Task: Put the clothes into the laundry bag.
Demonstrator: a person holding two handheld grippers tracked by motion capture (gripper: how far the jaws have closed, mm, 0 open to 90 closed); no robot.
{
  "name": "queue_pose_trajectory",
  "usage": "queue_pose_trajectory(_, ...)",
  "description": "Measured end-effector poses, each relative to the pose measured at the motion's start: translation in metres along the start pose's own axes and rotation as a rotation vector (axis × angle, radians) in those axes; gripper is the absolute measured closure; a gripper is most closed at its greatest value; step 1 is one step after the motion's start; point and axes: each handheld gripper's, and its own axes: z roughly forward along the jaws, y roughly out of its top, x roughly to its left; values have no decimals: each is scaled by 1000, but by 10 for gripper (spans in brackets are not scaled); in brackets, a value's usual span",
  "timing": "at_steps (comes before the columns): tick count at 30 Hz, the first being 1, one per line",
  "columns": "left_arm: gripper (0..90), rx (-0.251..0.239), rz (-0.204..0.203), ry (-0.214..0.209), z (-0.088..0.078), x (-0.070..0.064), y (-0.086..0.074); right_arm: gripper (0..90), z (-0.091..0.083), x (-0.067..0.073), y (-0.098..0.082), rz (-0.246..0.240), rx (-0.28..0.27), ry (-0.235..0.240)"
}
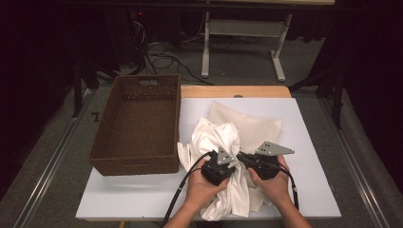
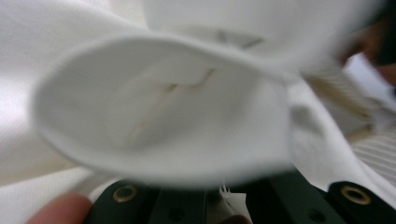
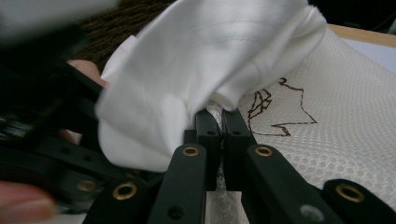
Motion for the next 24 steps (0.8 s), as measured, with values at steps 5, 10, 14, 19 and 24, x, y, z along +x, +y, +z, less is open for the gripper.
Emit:
queue_pose_trajectory(5,871,-16,-41,127,5,-1,4,892,-3,10,4,-31,-18,38)
queue_pose_trajectory(10,842,-61,-100,124,9,1,5,892,-1,10,4,-11,-15,32)
queue_pose_trajectory(14,569,-65,-8,61,-8,-7,0,891,-2,6,2,-17,-20,37)
queue_pose_trajectory(19,367,-82,24,8,-45,-6,-3,890,-2,4,2,-18,-20,19)
queue_pose_trajectory(24,360,-156,-9,91,-82,14,-2,889,-2,3,2,-15,-18,17)
